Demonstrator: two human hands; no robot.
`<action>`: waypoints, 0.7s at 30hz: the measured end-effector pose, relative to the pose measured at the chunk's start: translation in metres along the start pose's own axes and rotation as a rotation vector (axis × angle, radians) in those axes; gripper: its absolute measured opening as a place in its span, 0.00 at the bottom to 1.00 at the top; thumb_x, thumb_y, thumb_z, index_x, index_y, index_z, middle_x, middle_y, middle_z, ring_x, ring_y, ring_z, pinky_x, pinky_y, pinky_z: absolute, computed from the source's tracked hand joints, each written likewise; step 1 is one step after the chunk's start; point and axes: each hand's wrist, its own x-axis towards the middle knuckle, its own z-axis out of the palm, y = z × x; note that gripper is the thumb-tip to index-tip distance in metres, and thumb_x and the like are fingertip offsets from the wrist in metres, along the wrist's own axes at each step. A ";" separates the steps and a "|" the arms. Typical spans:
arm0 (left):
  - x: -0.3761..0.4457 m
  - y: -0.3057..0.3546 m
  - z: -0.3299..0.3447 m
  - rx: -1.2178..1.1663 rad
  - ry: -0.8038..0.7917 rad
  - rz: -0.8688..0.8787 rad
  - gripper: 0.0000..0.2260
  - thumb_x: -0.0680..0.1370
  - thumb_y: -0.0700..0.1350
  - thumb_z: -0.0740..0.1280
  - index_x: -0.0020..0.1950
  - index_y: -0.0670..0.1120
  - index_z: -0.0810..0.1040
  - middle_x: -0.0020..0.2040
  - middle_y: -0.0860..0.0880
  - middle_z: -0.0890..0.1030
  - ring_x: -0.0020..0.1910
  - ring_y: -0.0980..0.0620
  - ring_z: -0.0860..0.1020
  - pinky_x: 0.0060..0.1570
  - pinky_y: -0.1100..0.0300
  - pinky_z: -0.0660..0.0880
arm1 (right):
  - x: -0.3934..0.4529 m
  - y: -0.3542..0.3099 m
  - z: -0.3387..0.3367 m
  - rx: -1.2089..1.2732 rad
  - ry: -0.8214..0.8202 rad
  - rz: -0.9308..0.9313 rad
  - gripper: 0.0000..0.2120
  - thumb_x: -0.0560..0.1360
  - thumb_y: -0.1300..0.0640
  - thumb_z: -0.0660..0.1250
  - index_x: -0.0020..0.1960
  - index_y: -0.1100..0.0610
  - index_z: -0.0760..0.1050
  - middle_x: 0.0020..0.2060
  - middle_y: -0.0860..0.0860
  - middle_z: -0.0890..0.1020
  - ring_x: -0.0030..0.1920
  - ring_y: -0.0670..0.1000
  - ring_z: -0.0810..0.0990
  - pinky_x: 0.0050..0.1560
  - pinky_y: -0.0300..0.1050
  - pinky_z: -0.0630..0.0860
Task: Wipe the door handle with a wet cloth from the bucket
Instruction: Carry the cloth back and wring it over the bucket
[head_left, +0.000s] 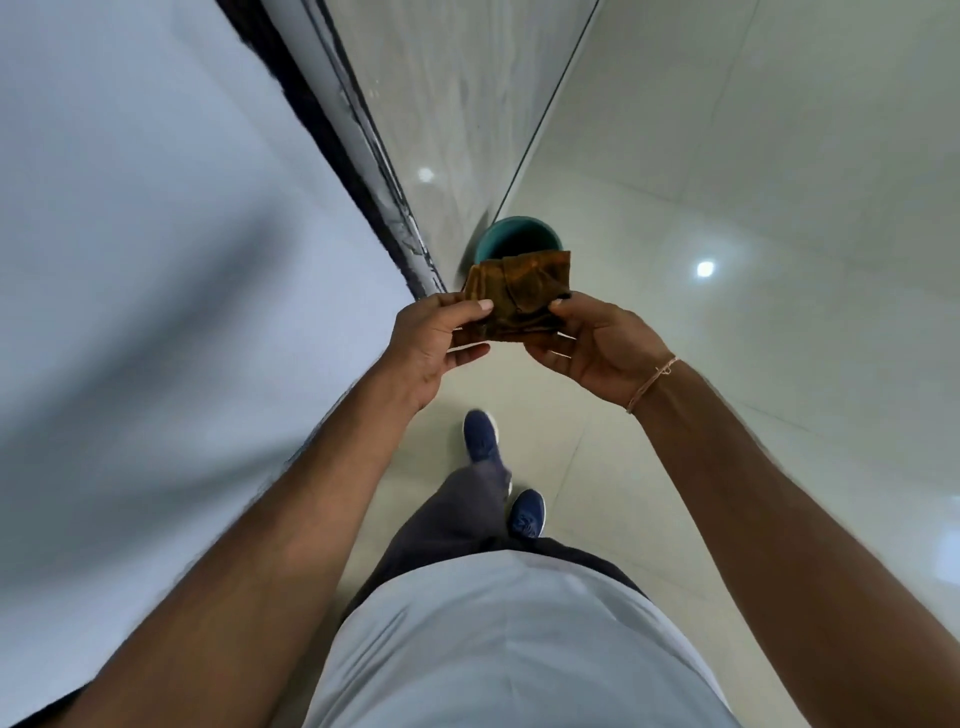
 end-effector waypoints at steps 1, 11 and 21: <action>0.014 0.005 0.005 0.003 0.005 -0.010 0.03 0.80 0.41 0.76 0.53 0.46 0.85 0.51 0.44 0.89 0.53 0.44 0.88 0.58 0.46 0.84 | 0.011 -0.010 -0.002 0.000 0.020 -0.002 0.12 0.85 0.63 0.64 0.68 0.60 0.78 0.58 0.58 0.86 0.56 0.56 0.87 0.54 0.47 0.88; 0.147 0.066 0.071 0.604 0.008 0.579 0.11 0.81 0.47 0.76 0.64 0.50 0.84 0.58 0.55 0.85 0.58 0.62 0.82 0.55 0.70 0.80 | 0.121 -0.122 -0.022 -0.375 0.286 -0.173 0.13 0.81 0.67 0.72 0.65 0.66 0.81 0.51 0.58 0.86 0.54 0.57 0.86 0.52 0.44 0.85; 0.205 0.142 0.148 0.277 0.005 0.391 0.02 0.82 0.45 0.77 0.51 0.48 0.87 0.43 0.48 0.90 0.43 0.50 0.88 0.49 0.59 0.84 | 0.184 -0.227 -0.030 -0.529 0.167 -0.265 0.22 0.77 0.73 0.76 0.69 0.62 0.79 0.56 0.54 0.89 0.55 0.49 0.88 0.60 0.45 0.84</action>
